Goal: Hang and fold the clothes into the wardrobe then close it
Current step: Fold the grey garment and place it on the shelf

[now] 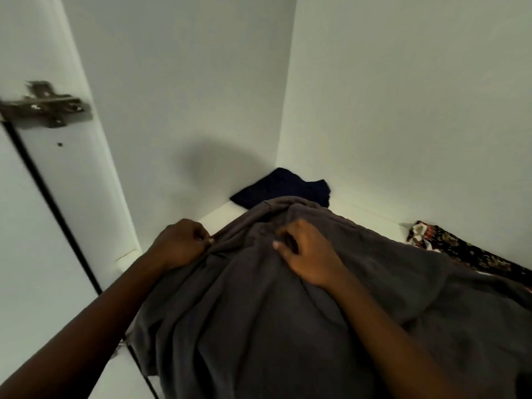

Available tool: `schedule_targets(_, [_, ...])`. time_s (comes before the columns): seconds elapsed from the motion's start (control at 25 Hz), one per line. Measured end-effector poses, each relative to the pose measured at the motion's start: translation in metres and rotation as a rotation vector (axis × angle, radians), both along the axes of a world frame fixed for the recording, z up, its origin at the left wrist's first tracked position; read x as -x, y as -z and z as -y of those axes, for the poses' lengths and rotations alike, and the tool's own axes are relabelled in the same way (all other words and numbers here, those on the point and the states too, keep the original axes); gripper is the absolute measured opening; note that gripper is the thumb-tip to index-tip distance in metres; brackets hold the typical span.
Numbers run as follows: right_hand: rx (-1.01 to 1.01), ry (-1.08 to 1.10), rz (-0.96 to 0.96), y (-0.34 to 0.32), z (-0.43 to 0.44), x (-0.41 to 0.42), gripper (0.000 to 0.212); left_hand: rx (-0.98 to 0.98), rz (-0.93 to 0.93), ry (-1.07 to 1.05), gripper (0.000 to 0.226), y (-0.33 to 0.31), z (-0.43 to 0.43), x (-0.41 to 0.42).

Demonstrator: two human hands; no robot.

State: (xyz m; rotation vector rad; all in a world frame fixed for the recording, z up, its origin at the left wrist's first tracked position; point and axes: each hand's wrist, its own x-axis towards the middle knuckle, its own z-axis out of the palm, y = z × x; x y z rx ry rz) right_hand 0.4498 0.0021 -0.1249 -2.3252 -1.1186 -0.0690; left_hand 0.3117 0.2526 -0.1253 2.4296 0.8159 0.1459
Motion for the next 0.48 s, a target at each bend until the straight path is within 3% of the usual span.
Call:
schedule_targets(0.08, [0.026, 0.016, 0.011, 0.010, 0.002, -0.007, 0.032, -0.021, 0.074, -0.087, 0.017, -0.003, 0.003, 0.000])
schedule_targets(0.24, [-0.021, 0.025, -0.007, 0.015, 0.002, -0.016, 0.028, 0.008, 0.395, -0.278, 0.015, -0.028, 0.007, -0.001])
schedule_targets(0.4, [0.007, 0.034, -0.013, 0.017, -0.001, -0.018, 0.030, -0.482, 0.555, -0.178, 0.019, -0.068, 0.024, 0.006])
schedule_targets(0.48, [-0.004, 0.046, -0.017, 0.017, -0.001, -0.019, 0.030, -0.645, 0.476, -0.056, 0.034, -0.091, 0.032, 0.009])
